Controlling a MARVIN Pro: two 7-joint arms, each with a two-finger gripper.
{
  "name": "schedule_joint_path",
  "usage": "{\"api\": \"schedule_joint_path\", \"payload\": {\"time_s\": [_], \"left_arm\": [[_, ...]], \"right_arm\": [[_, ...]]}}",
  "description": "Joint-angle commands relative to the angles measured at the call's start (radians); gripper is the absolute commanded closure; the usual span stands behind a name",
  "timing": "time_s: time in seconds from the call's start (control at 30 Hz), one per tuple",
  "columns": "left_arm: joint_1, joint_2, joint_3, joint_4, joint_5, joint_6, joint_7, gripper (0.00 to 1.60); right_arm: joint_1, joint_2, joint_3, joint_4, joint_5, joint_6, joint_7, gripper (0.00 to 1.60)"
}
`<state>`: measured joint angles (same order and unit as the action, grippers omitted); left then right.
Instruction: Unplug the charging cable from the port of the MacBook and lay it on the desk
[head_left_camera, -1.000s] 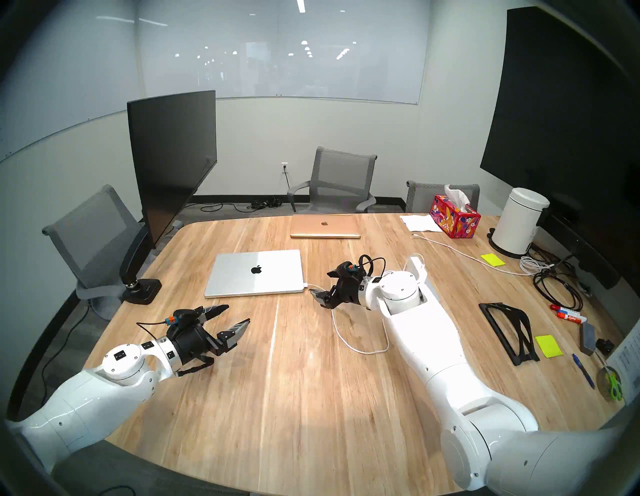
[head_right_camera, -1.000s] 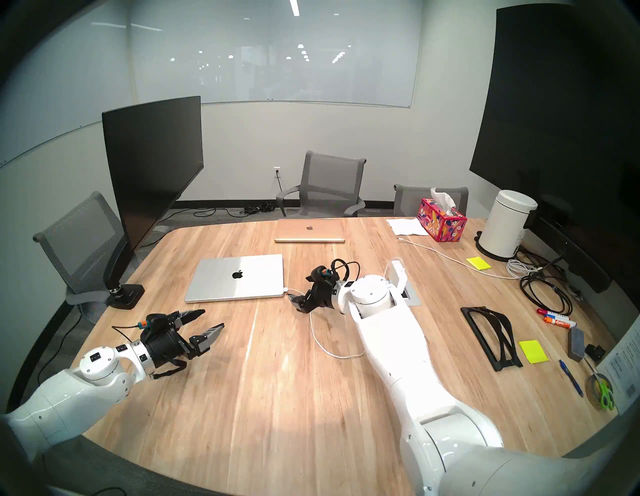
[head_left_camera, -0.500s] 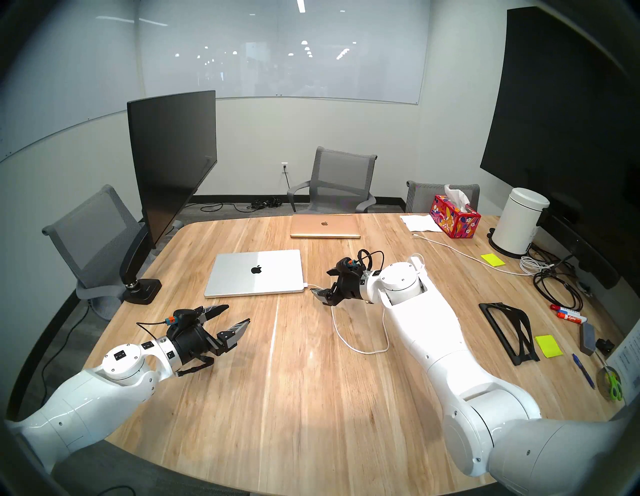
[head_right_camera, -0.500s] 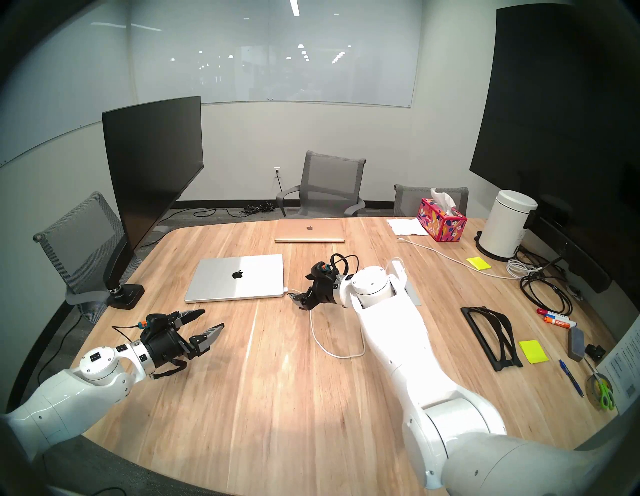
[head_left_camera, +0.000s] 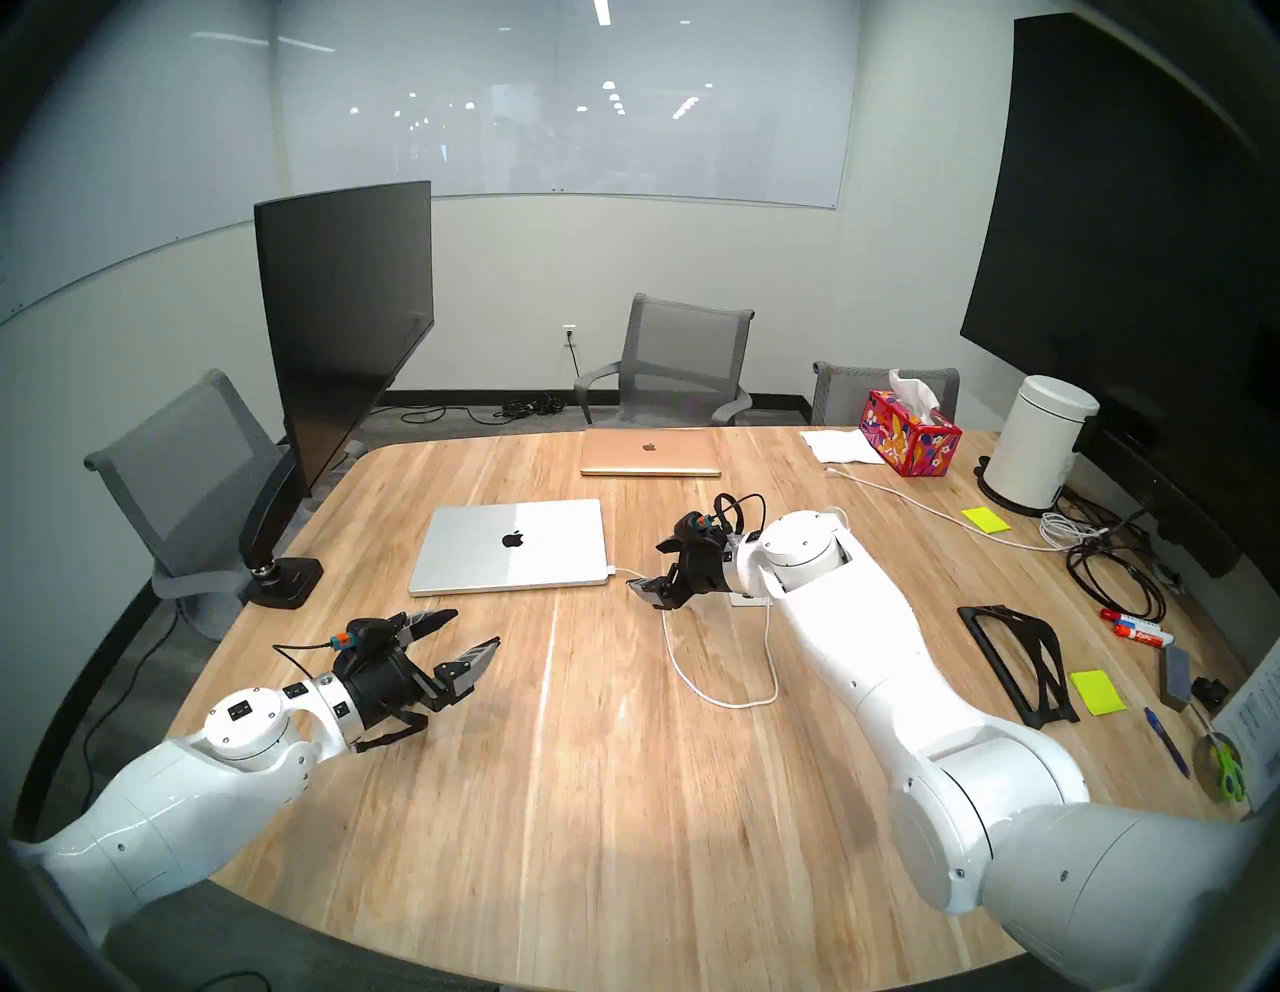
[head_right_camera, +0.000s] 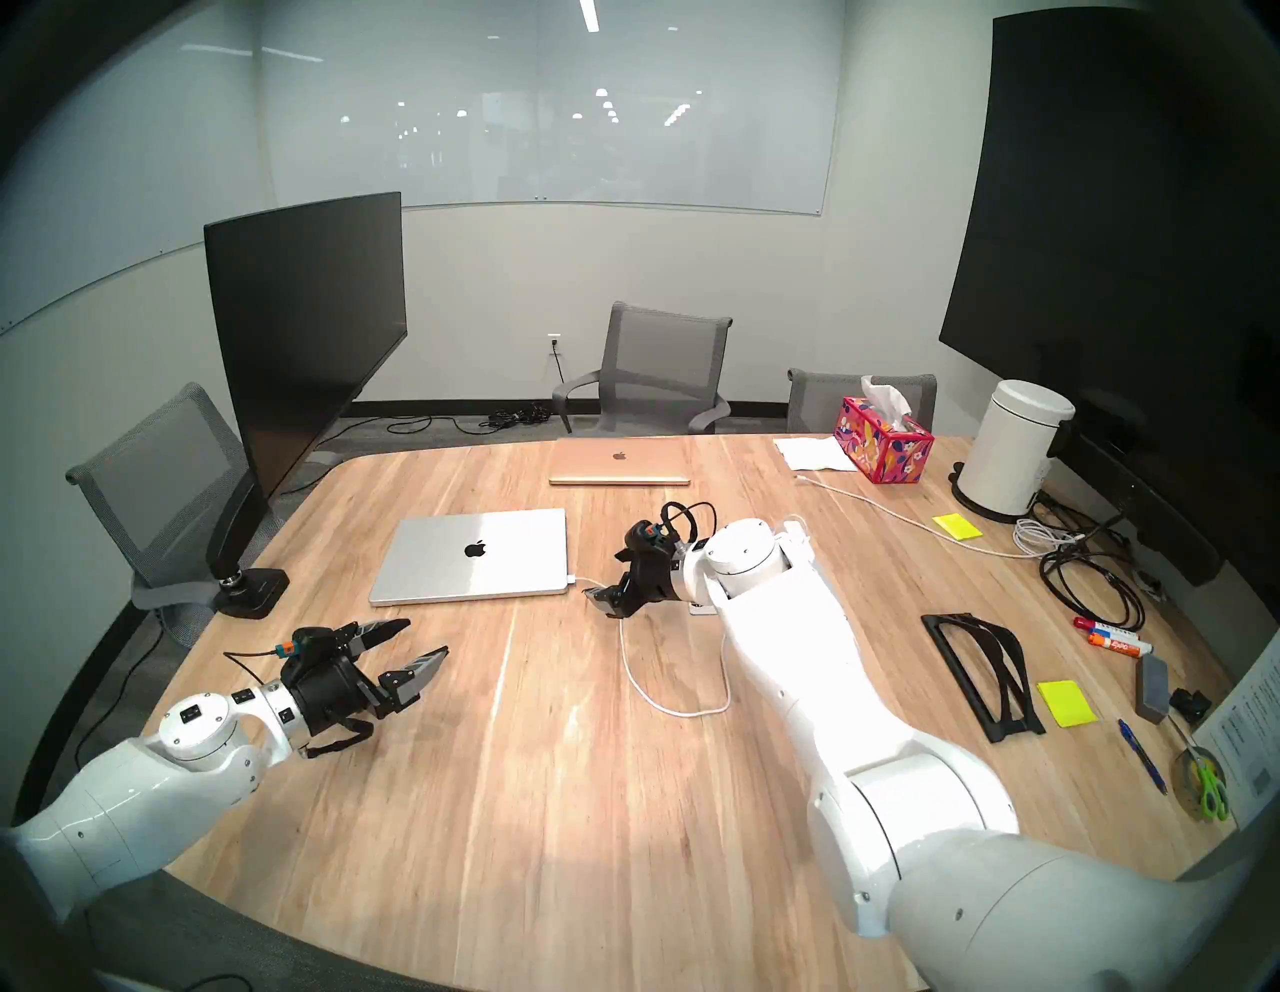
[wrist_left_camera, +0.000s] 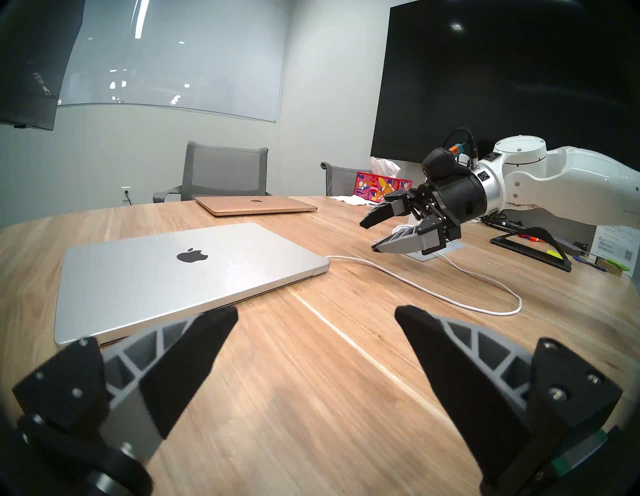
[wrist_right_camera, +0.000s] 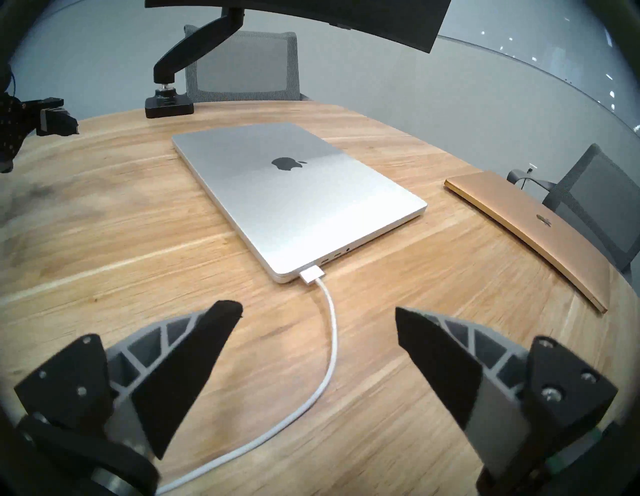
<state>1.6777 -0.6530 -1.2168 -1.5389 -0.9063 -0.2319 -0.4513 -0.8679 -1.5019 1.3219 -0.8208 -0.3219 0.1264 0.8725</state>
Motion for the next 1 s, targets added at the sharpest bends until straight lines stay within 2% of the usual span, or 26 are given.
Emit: {"api": "schedule_joint_path", "payload": {"time_s": [0.0, 0.4, 0.97], "left_arm": [[-0.004, -0.001, -0.006, -0.008, 0.0, -0.009, 0.001, 0.0], [-0.005, 0.0, -0.005, -0.008, -0.001, -0.009, 0.001, 0.0], [-0.005, 0.0, -0.004, -0.008, -0.001, -0.01, 0.001, 0.0]], "right_arm": [[0.094, -0.015, -0.019, 0.032, -0.017, -0.031, 0.007, 0.0], [0.154, -0.039, -0.049, 0.126, -0.057, -0.072, 0.029, 0.0], [0.236, -0.069, -0.056, 0.254, -0.068, -0.099, 0.064, 0.0]]}}
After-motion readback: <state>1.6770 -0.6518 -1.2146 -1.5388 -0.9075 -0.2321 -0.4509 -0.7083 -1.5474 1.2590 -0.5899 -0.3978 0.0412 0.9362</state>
